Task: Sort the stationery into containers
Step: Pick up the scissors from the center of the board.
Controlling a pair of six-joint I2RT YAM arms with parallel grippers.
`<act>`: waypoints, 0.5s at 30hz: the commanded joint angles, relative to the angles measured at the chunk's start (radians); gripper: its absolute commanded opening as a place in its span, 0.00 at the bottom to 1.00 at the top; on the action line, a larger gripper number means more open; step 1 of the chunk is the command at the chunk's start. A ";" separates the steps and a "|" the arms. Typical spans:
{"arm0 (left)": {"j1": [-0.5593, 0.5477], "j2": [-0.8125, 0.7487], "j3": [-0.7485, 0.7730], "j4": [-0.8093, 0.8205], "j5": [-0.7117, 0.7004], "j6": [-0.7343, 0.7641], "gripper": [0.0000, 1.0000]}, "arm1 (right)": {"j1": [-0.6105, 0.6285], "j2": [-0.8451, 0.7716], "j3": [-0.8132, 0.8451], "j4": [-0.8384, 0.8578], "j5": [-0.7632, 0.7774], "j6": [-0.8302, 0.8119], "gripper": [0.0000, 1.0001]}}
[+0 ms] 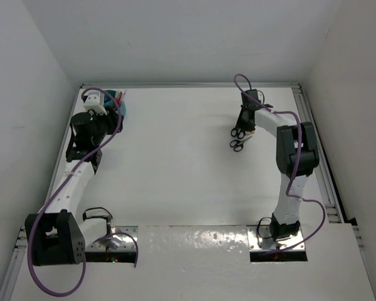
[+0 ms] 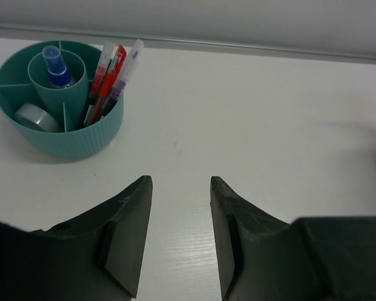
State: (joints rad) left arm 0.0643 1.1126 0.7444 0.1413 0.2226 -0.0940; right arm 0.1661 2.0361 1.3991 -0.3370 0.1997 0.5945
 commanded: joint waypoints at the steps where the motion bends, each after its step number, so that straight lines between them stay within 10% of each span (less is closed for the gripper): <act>1: -0.004 -0.037 -0.017 0.072 -0.009 -0.026 0.40 | -0.004 -0.002 0.000 0.007 0.014 0.042 0.29; 15: 0.052 -0.030 -0.039 0.104 0.018 0.002 0.40 | 0.023 0.067 0.020 -0.011 0.044 0.051 0.31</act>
State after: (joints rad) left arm 0.0948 1.1004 0.7113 0.1799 0.2279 -0.1051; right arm 0.1761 2.0659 1.3689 -0.3214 0.2092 0.6460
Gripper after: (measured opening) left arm 0.401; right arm 0.298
